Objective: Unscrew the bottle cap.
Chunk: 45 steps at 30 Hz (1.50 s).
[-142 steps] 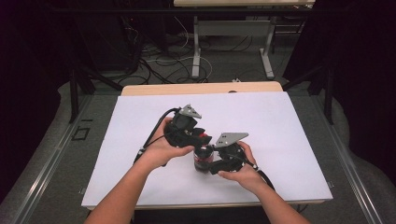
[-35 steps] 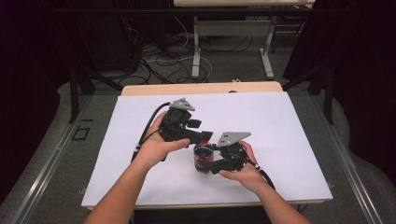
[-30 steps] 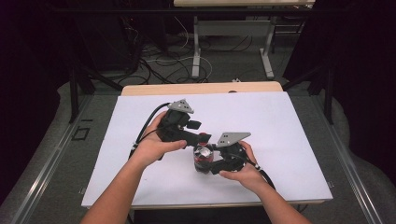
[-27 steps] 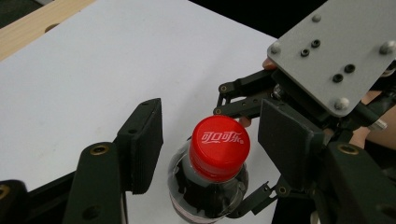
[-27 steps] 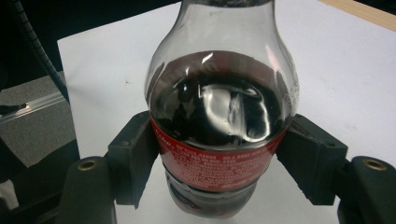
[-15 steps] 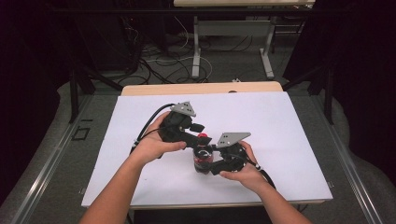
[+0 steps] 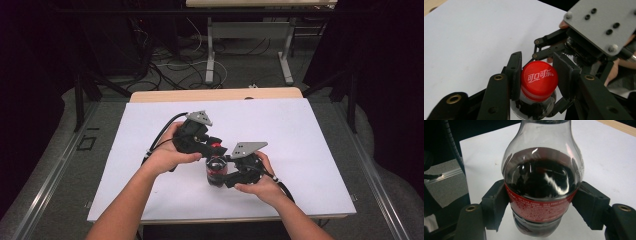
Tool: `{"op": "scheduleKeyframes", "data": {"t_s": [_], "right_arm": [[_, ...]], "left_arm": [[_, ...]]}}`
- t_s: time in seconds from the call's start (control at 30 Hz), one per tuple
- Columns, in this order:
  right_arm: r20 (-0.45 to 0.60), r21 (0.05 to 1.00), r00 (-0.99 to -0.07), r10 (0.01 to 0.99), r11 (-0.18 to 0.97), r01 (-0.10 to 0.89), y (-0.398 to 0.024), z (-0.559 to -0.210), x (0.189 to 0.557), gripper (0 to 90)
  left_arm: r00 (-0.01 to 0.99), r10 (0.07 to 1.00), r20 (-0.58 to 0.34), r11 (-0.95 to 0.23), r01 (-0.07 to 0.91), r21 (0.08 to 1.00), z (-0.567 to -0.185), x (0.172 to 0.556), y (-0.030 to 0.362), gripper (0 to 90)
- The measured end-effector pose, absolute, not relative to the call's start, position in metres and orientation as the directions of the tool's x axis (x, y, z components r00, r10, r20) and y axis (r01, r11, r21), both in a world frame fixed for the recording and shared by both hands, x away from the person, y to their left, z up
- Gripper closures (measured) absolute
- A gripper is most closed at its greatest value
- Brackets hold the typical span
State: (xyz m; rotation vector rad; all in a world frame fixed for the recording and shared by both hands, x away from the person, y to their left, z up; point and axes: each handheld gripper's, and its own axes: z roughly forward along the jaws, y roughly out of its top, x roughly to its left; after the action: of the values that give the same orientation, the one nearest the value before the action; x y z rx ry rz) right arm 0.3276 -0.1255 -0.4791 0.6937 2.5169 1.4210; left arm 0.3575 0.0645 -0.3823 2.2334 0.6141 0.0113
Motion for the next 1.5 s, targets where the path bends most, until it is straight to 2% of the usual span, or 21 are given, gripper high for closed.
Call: {"op": "scheduleKeyframes", "data": {"t_s": [0.2,0.3,0.37,0.5,0.73,0.83,1.13,1.5], "right_arm": [[0.073,0.834,-0.849,0.523,0.435,0.339,-0.125,-0.481,0.328,31.0],[0.067,0.822,-0.835,0.546,0.445,0.357,-0.124,-0.482,0.327,31.1],[0.057,0.827,-0.825,0.562,0.437,0.354,-0.123,-0.483,0.327,31.1],[0.05,0.828,-0.817,0.575,0.434,0.356,-0.125,-0.483,0.328,31.2],[0.05,0.829,-0.809,0.585,0.427,0.36,-0.126,-0.482,0.329,31.2],[0.053,0.834,-0.803,0.593,0.416,0.363,-0.126,-0.483,0.33,31.2],[0.047,0.841,-0.786,0.617,0.4,0.364,-0.133,-0.484,0.336,31.2],[0.028,0.845,-0.743,0.668,0.381,0.374,-0.142,-0.488,0.351,31.2]], "left_arm": [[0.752,0.635,-0.175,-0.485,0.565,0.668,-0.381,0.349,0.052,61.0],[0.617,0.742,-0.262,-0.348,0.689,0.636,-0.382,0.347,0.046,61.1],[0.582,0.766,-0.272,-0.316,0.711,0.628,-0.382,0.348,0.044,61.1],[0.567,0.775,-0.278,-0.298,0.716,0.631,-0.381,0.348,0.04,61.3],[0.553,0.751,-0.361,-0.247,0.743,0.622,-0.378,0.356,0.045,61.3],[0.548,0.753,-0.364,-0.23,0.738,0.634,-0.377,0.36,0.051,61.3],[0.495,0.78,-0.383,-0.162,0.75,0.641,-0.38,0.374,0.083,61.2],[0.431,0.809,-0.4,-0.087,0.76,0.644,-0.409,0.381,0.124,61.2]]}}
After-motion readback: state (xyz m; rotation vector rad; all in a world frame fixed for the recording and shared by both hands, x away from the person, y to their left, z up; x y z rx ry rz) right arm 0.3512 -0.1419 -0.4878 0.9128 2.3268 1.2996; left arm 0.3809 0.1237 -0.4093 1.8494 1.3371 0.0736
